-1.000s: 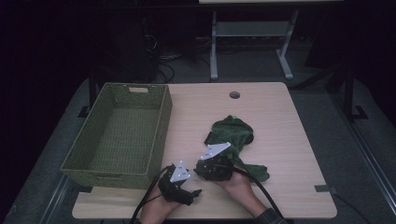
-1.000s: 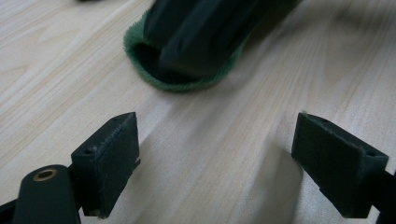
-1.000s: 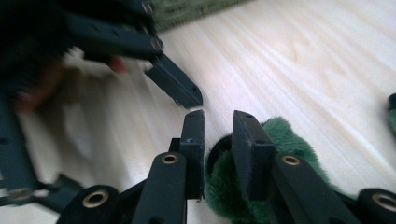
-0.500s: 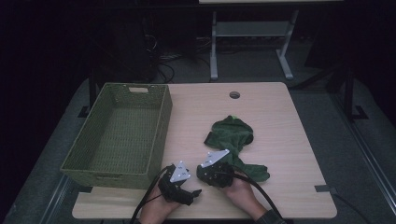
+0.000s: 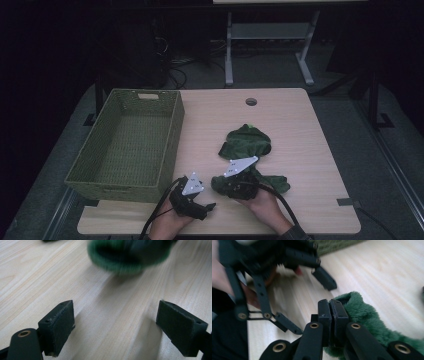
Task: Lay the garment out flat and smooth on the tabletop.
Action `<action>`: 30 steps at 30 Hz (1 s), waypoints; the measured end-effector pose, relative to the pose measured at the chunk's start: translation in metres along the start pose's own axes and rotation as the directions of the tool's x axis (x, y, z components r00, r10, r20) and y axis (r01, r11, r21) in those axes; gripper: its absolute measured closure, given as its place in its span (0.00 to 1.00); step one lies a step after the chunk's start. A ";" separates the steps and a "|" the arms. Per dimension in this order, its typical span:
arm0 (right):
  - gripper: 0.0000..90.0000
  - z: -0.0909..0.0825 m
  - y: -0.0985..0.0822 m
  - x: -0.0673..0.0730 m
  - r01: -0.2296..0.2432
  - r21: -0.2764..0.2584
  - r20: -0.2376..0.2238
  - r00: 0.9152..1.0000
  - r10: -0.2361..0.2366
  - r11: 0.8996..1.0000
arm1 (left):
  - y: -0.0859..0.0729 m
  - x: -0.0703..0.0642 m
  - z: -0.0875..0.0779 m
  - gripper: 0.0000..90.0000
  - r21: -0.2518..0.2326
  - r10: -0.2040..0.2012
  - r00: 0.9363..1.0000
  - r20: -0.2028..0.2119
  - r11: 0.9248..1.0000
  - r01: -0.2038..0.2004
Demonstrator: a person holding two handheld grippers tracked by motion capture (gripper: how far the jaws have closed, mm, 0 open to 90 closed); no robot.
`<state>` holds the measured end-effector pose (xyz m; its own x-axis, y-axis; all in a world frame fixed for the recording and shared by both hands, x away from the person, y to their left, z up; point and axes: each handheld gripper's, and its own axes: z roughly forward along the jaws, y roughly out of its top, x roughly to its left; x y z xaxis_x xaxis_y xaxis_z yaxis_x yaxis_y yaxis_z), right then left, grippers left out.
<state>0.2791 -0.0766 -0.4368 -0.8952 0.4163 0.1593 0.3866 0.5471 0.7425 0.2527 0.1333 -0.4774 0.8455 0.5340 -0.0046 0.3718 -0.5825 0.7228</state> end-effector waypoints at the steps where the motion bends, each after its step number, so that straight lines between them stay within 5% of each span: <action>1: 0.97 -0.005 0.001 -0.001 -0.010 -0.016 -0.004 1.000 0.010 1.000 | 0.000 0.000 0.000 0.16 0.000 0.000 1.000 0.000 1.000 0.000; 10: 0.97 -0.041 0.000 -0.016 -0.046 -0.105 0.040 0.998 0.050 0.993 | 0.000 0.001 0.000 0.16 -0.001 0.006 1.000 0.005 1.000 -0.006; 21: 0.96 -0.070 -0.017 -0.032 -0.080 -0.142 0.104 0.990 0.096 0.987 | 0.000 0.001 0.000 0.16 0.001 0.010 1.000 0.004 1.000 -0.010; 30: 0.94 -0.074 -0.044 -0.051 -0.157 -0.091 0.197 0.965 0.172 0.983 | 0.000 0.001 0.000 0.16 0.002 0.008 1.000 0.005 1.000 -0.008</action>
<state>0.2916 -0.1760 -0.4294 -0.7538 0.6390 0.1531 0.5003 0.4071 0.7642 0.2533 0.1340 -0.4773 0.8505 0.5260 -0.0026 0.3660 -0.5882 0.7212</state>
